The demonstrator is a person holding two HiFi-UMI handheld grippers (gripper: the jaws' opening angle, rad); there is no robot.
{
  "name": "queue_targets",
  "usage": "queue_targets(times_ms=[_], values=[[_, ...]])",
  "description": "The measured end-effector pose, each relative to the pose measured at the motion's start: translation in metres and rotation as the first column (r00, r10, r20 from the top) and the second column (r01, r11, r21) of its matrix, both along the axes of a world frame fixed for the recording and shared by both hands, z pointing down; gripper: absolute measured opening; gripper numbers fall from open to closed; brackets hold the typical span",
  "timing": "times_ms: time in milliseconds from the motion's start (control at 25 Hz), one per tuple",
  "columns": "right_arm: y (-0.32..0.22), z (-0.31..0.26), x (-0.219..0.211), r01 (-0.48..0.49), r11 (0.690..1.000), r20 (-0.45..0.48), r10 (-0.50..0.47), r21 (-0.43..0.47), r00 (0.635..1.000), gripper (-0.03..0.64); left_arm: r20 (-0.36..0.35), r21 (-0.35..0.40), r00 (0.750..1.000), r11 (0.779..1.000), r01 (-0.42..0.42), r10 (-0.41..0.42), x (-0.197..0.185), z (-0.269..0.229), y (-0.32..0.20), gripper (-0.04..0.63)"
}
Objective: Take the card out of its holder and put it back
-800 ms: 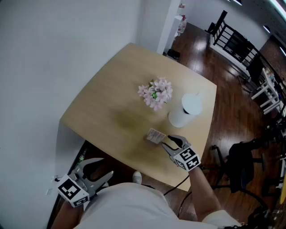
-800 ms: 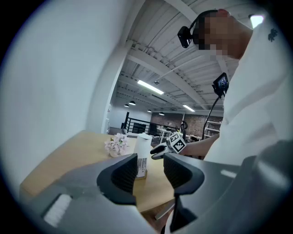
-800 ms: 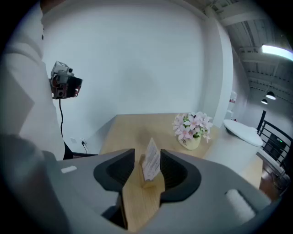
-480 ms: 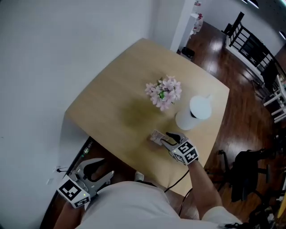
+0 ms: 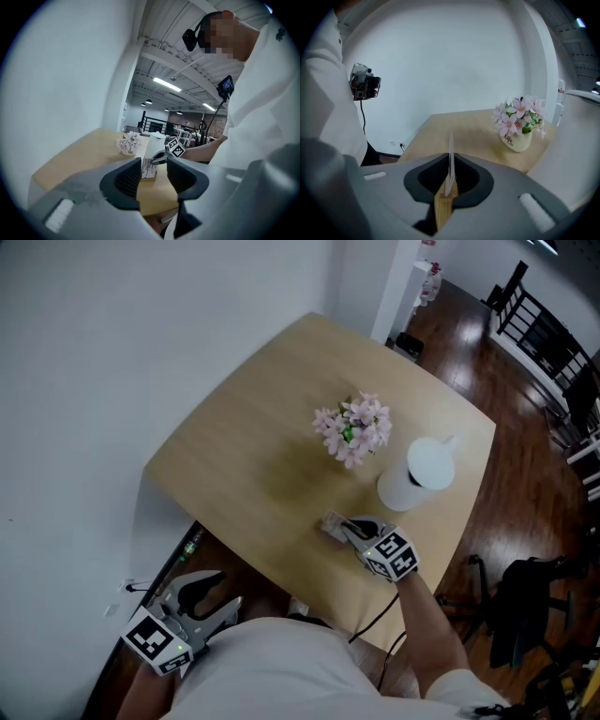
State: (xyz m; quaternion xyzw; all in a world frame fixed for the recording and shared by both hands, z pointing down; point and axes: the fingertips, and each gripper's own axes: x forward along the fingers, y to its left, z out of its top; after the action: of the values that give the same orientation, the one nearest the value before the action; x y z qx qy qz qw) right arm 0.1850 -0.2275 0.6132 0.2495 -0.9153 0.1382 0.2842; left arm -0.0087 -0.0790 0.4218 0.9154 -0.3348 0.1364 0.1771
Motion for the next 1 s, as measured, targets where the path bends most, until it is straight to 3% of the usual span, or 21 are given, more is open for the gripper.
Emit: queue_targets(times_ms=[440, 1000], values=[[0.000, -0.025, 0.001, -0.026, 0.999, 0.014, 0.026, 0.028, 1.000, 0.023, -0.005, 0.008, 1.000, 1.000, -0.002, 0.002, -0.013, 0.000, 0.008, 0.181], [0.026, -0.098, -0.009, -0.082, 0.982, -0.032, 0.088, 0.169, 0.996, 0.021, -0.058, 0.050, 0.996, 0.996, -0.070, 0.073, -0.049, -0.009, 0.028, 0.181]])
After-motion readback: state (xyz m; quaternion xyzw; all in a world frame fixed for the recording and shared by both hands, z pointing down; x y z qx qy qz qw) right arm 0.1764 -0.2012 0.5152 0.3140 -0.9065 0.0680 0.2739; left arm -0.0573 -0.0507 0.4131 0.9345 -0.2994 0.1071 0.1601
